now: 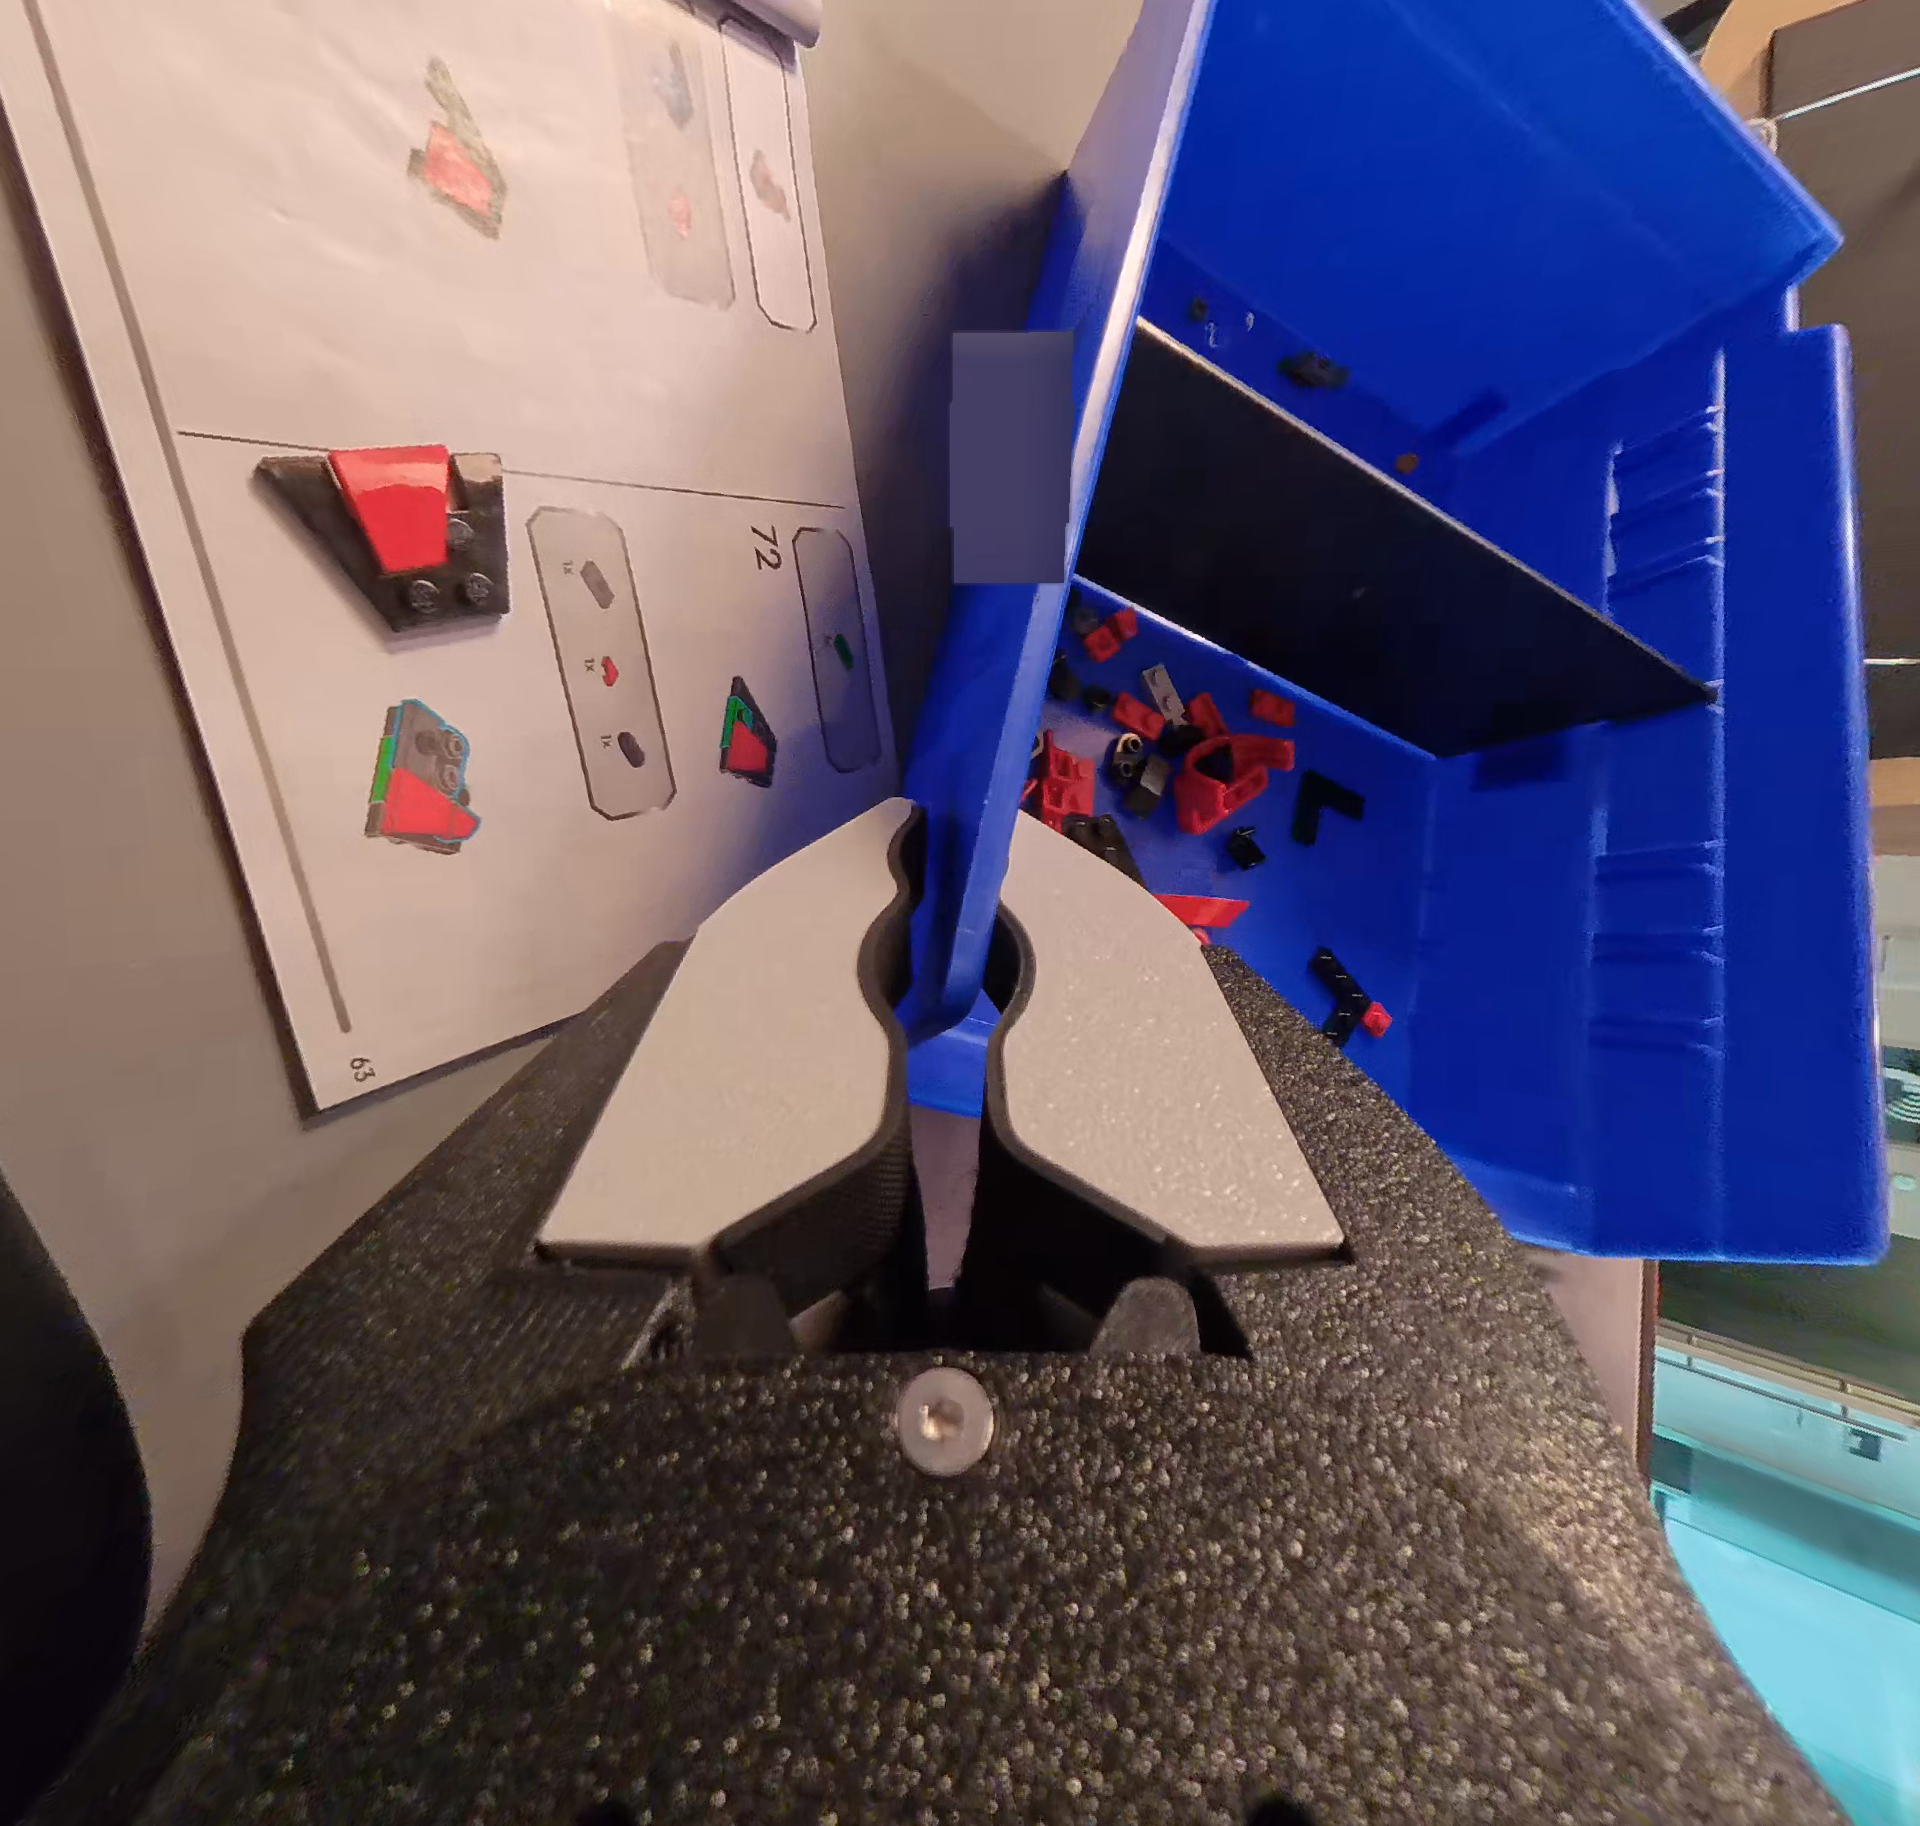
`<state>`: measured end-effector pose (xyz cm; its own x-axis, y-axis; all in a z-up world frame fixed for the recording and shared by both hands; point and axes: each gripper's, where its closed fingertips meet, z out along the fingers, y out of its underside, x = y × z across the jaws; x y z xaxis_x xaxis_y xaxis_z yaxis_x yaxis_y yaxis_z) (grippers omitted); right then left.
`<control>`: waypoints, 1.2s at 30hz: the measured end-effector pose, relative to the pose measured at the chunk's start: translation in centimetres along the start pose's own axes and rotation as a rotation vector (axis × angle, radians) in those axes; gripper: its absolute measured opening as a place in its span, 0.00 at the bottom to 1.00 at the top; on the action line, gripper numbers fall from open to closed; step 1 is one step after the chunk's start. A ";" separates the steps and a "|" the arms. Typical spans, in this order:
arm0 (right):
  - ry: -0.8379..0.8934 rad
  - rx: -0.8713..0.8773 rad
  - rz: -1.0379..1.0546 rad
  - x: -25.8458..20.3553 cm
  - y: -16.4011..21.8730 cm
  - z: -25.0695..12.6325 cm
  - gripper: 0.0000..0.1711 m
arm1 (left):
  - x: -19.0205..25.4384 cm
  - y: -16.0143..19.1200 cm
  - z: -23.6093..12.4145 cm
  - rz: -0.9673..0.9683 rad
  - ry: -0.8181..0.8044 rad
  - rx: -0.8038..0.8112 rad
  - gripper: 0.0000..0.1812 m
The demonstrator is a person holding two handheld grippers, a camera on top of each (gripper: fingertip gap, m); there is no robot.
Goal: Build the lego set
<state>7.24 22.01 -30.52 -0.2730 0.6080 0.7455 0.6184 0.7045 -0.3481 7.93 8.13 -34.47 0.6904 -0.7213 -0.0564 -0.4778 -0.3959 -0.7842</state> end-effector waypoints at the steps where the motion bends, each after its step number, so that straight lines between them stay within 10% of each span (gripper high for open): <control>1: 0.009 0.000 -0.007 0.0 0.0 0.0 0.05 | 0.0 0.0 0.0 0.002 0.001 -0.002 0.08; 36: -0.034 0.035 0.045 0.4 0.1 0.1 0.05 | 0.6 0.3 -1.0 0.019 0.016 -0.008 0.09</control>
<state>7.14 22.35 -30.29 -0.2708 0.6515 0.7087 0.6049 0.6878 -0.4011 7.64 7.02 -34.08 0.6727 -0.7374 -0.0615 -0.4949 -0.3865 -0.7782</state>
